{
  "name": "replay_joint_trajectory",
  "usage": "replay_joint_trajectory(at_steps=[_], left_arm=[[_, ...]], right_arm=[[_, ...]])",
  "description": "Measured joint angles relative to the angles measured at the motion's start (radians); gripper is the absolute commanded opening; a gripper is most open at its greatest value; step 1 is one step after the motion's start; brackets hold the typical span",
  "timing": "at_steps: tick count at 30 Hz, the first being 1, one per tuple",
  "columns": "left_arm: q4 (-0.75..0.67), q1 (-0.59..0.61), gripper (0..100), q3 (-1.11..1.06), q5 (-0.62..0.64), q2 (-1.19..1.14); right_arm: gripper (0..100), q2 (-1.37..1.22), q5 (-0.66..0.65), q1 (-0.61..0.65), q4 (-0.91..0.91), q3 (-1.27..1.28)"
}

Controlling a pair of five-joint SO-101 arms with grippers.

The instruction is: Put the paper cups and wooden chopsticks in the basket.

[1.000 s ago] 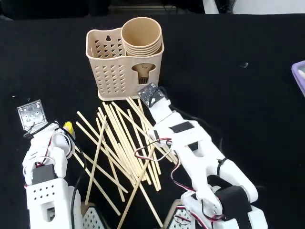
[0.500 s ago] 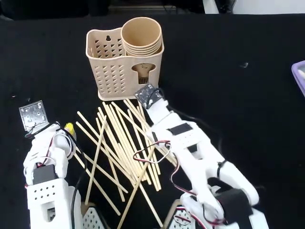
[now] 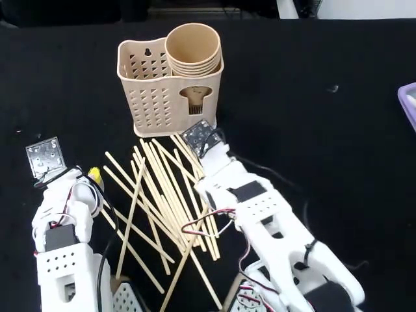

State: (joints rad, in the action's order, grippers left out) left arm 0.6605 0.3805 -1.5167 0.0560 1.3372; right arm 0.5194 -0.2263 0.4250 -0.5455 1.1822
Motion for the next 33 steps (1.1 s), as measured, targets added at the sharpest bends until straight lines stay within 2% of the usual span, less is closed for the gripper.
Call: replay_joint_trajectory(at_steps=[10,13,25,33], left_arm=[[0.0,0.0,19,0.0,0.0,0.0],[0.0,0.0,19,0.0,0.0,0.0],[0.0,0.0,19,0.0,0.0,0.0],[0.0,0.0,19,0.0,0.0,0.0]], right_arm=[[13.4,-0.29,-0.015,0.0,-0.005,-0.157],[1.3,-0.298,-0.02,0.0,-0.021,-0.17],[1.0,-0.293,-0.021,0.0,-0.032,-0.176],[1.0,-0.015,-0.023,-0.057,-0.167,-0.144]])
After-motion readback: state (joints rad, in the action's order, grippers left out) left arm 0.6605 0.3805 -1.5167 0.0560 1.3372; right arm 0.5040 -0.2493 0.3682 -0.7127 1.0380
